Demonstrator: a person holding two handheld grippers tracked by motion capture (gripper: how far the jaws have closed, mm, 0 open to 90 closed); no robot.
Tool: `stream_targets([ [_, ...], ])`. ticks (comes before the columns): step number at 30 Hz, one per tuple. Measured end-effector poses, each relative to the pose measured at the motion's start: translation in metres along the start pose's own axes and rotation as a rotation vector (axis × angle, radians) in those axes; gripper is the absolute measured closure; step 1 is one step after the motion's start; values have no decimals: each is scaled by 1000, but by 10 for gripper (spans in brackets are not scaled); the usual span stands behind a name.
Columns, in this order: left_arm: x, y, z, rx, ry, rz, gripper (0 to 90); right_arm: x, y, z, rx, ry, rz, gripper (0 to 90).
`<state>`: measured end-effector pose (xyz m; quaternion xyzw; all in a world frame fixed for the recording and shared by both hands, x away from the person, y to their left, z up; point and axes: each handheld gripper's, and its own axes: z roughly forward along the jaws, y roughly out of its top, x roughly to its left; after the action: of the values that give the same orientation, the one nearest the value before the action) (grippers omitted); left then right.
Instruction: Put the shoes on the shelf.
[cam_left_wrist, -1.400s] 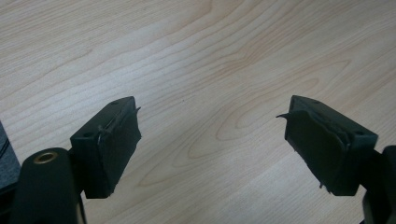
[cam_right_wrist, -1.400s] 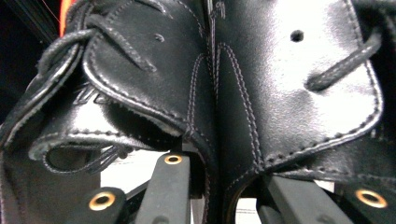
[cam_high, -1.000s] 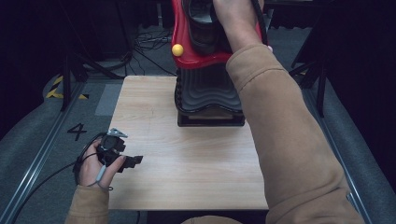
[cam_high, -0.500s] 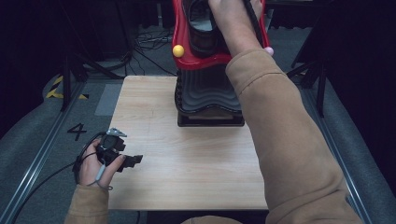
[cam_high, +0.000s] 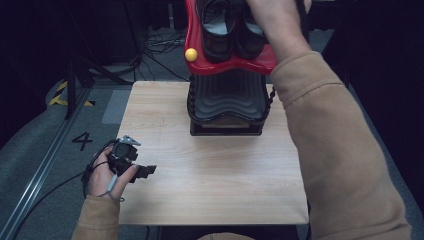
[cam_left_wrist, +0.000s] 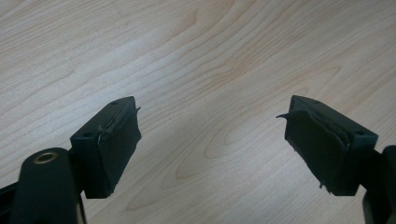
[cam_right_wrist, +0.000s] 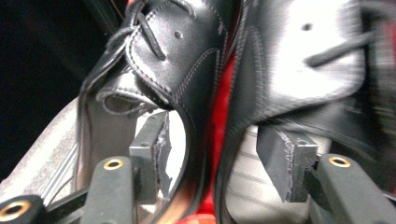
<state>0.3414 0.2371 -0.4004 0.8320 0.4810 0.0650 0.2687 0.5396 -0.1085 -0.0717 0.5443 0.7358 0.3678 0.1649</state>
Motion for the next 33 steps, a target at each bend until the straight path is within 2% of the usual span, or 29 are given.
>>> stream_targets([
  [3, -1, 1, 0, 0, 2, 1, 184, -11, -3, -20, 1, 11, -50, 434],
  [5, 0, 1, 0, -3, 3, 1, 184, -18, -6, -32, -8, 17, -58, 432],
  [8, 1, 1, -1, -4, 8, 0, 184, -32, -14, -51, -17, 28, -104, 427],
  [9, 1, 1, -1, -4, 8, 0, 184, -32, -14, -51, -17, 28, -104, 427],
  [10, 1, 1, -2, -5, 6, -2, 184, -42, -22, -63, -11, 36, -131, 424],
  [12, 1, 2, -3, -7, 7, -1, 184, -45, -24, -67, -8, 40, -140, 419],
  [16, 3, 3, -4, -11, 7, -4, 184, -66, -42, -86, -8, 56, -181, 410],
  [21, 6, 3, -5, -20, 9, -15, 183, -92, -68, -110, -14, 86, -194, 408],
  [24, 6, 3, -5, -22, 12, -17, 183, -100, -75, -116, -15, 86, -190, 408],
  [25, 6, 4, -5, -22, 12, -17, 183, -109, -82, -120, -11, 87, -190, 407],
  [29, 6, 3, -5, -22, 12, -20, 183, -126, -98, -127, -13, 91, -193, 403],
  [32, 6, 3, -6, -29, 17, -21, 182, -130, -105, -127, -4, 101, -202, 402],
  [33, 5, 2, -6, -31, 16, -23, 182, -133, -113, -126, 8, 107, -219, 400],
])
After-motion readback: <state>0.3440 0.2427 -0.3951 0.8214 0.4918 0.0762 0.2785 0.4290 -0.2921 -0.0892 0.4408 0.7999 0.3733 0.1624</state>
